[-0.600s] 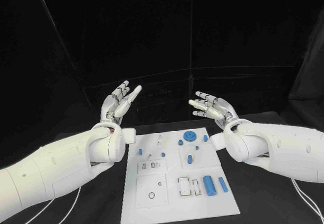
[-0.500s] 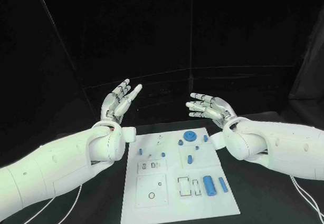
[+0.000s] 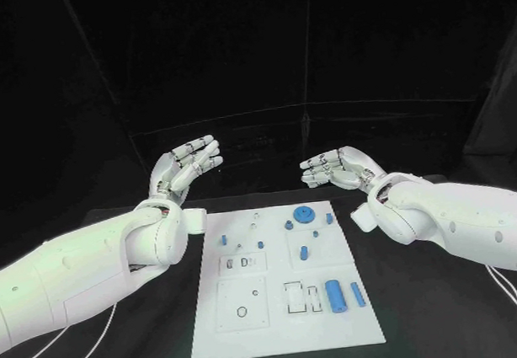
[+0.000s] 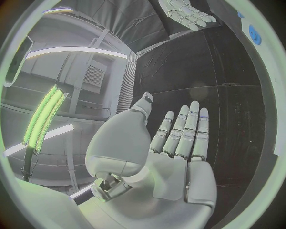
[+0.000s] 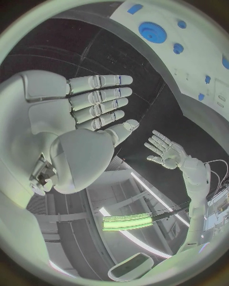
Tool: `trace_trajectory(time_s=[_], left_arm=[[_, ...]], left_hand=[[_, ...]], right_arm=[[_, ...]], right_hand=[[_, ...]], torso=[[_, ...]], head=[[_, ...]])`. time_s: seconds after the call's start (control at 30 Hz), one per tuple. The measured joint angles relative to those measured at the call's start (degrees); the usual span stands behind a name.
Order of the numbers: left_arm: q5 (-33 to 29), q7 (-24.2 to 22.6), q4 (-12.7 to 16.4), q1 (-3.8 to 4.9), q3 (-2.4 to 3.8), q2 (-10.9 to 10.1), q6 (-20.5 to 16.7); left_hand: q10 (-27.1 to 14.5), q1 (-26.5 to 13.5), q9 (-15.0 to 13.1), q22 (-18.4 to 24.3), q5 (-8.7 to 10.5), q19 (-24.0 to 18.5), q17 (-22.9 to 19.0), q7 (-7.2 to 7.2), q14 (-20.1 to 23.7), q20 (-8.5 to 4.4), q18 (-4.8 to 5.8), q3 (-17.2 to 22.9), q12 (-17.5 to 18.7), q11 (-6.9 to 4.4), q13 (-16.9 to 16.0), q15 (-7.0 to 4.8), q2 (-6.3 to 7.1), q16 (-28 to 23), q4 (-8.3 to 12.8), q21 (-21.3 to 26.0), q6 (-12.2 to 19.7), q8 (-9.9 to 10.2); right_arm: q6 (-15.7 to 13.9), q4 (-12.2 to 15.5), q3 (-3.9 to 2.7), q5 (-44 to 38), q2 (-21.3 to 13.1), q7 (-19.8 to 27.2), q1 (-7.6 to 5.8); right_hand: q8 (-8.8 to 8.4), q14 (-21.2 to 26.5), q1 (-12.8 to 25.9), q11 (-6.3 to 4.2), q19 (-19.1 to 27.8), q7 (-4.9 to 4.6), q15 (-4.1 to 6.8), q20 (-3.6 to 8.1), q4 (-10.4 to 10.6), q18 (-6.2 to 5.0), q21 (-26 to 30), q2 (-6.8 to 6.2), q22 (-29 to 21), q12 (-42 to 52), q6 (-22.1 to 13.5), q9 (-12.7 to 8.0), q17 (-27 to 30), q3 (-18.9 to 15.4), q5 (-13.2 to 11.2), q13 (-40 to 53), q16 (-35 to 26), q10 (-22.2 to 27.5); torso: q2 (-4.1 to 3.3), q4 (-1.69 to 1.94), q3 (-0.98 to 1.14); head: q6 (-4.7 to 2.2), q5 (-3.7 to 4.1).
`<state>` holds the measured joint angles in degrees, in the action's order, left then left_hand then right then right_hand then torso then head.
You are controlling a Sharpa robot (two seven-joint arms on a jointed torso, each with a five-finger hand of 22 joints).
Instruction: Assemble the parts on the task board
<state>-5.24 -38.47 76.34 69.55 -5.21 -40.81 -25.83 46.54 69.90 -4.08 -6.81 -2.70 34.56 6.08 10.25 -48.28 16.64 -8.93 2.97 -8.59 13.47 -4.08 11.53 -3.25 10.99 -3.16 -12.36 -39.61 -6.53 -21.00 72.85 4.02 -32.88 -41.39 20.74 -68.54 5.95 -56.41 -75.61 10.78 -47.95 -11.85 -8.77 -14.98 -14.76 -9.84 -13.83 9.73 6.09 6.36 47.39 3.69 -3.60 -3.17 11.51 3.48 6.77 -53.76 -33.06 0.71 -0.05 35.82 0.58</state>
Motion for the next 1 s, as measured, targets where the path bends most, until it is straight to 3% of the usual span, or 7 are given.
trace_trajectory(time_s=[0.1, 0.13, 0.23, 0.43, 0.6, 0.73, 1.0], left_arm=[[0.41, -0.06, 0.95, 0.00, 0.01, -1.03, 0.55], [0.58, -0.07, 1.29, 0.00, 0.01, -1.40, 0.69], [1.34, -0.10, 2.65, 0.02, 0.02, -2.65, 1.15], [3.12, -0.13, 5.80, 0.04, 0.02, -4.74, 2.04], [4.15, -0.15, 8.71, 0.03, 0.02, -6.37, 2.79], [4.67, -0.14, 10.34, -0.02, 0.01, -6.90, 3.33], [5.19, -0.05, 11.80, -0.37, 0.00, -6.93, 4.20]], left_hand=[[3.93, 0.56, -0.46, -0.62, 0.00, 4.34, 0.22, 1.11, -3.77, -0.14, -0.36, -0.20, -0.94, -0.92, 0.00, -1.24, -0.06, 1.01, 0.74, -1.96, -6.83, -1.30], [5.05, 0.55, -0.51, -0.73, 0.00, 5.59, 0.23, 1.57, -4.90, -0.27, -1.00, -0.18, -0.95, -1.24, 0.00, -1.56, -0.05, 1.17, 0.93, -2.47, -8.52, -1.47], [7.65, 2.20, -0.40, -0.82, 0.00, 8.61, 0.21, 2.55, -7.86, -0.81, -1.28, -0.12, -0.95, -1.97, 0.13, -2.39, 0.41, 1.17, 2.74, -3.41, -11.20, -1.47], [10.13, 3.83, 0.13, -0.55, 0.00, 11.93, 0.08, 3.16, -11.98, -1.94, -1.29, 0.02, -0.45, -2.88, 0.29, -3.53, 0.24, 1.45, 5.12, -3.96, -13.04, -1.24], [11.67, 3.83, 0.21, -0.21, 0.00, 13.14, 0.08, 3.08, -13.68, -2.52, -1.28, 0.03, -0.06, -3.34, 0.29, -4.04, 0.24, 1.45, 5.56, -4.10, -14.19, -0.79], [11.95, 3.83, 0.21, -0.08, 0.00, 13.48, 0.08, 3.05, -14.19, -2.49, -1.28, -0.11, 0.19, -3.46, 0.29, -4.15, 0.24, 1.44, 5.70, -4.10, -14.56, -0.80], [12.03, 3.57, 0.21, 0.07, 0.00, 13.48, 0.01, 3.05, -14.19, -2.49, -1.28, -0.11, 0.40, -3.55, 0.28, -4.15, -0.02, 1.21, 5.70, -4.10, -14.56, -0.58]], right_arm=[[-0.02, 0.00, -0.02, -4.71, -0.04, -0.78, -0.87], [0.00, -0.04, -0.02, -6.07, -0.07, -1.10, -1.12], [0.30, -0.13, -0.02, -10.35, -0.19, -2.49, -2.09], [1.65, 0.02, -0.08, -19.72, -0.10, -6.56, -3.63], [3.10, 0.42, -0.06, -29.20, 0.48, -10.77, -4.55], [4.56, 0.51, -0.09, -37.30, 1.36, -14.02, -4.78], [7.71, 0.16, -0.09, -49.76, 3.21, -18.21, -4.92]], right_hand=[[0.00, -2.53, -0.11, -0.47, -1.93, -0.58, 0.67, 0.63, -0.72, 0.01, -0.90, -0.11, 0.19, 0.00, 2.26, 0.05, -0.03, 0.25, 0.00, 0.00, 0.00, -2.19], [0.00, -3.36, -0.30, -0.56, -2.59, -0.78, 0.91, 0.87, -0.84, 0.01, -1.25, -0.30, 0.26, 0.00, 2.93, 0.05, -0.08, 0.37, 0.00, 0.00, 0.00, -2.92], [0.00, -6.17, -0.30, -1.16, -4.62, -0.84, 1.67, 1.74, -1.15, 0.01, -2.37, -0.30, 0.50, -0.60, 4.92, 0.05, -0.18, 0.68, 0.00, 0.00, 0.24, -4.96], [-0.50, -11.88, -1.05, -2.19, -8.65, -0.14, 3.44, 3.63, -1.63, 0.02, -5.25, -1.05, 1.48, -1.06, 7.98, 0.05, -0.72, 1.16, 0.00, 0.05, 1.05, -8.85], [-0.81, -18.15, -1.97, -3.47, -12.77, 0.84, 5.35, 5.69, -1.90, 0.03, -9.36, -1.98, 3.43, -1.56, 9.70, 0.10, -2.04, 1.44, 0.00, 0.12, 3.09, -11.81], [-1.97, -26.70, -2.61, -5.02, -19.01, 1.82, 8.29, 9.48, -1.77, 0.02, -19.90, -4.17, 9.18, -2.46, 11.61, 0.10, -7.23, 2.02, 0.00, 0.20, 10.72, -14.90], [-1.97, -27.45, -1.40, -5.24, -19.80, 1.77, 8.68, 9.82, -1.93, 0.02, -33.03, -5.37, 18.60, -2.46, 10.91, 0.09, -18.55, 3.25, 0.00, 0.28, 29.32, -13.04]], torso=[[-0.59, 0.12, -0.02], [-0.90, 0.17, -0.03], [-1.63, 0.33, -0.04], [-3.17, 0.62, -0.10], [-4.38, 0.94, -0.12], [-5.31, 1.29, -0.09], [-6.72, 1.85, -0.07]], head=[[-0.29, 0.14], [-0.42, 0.20], [-0.77, 0.32], [-1.38, 0.55], [-1.91, 0.83], [-2.26, 1.08], [-2.43, 1.57]])
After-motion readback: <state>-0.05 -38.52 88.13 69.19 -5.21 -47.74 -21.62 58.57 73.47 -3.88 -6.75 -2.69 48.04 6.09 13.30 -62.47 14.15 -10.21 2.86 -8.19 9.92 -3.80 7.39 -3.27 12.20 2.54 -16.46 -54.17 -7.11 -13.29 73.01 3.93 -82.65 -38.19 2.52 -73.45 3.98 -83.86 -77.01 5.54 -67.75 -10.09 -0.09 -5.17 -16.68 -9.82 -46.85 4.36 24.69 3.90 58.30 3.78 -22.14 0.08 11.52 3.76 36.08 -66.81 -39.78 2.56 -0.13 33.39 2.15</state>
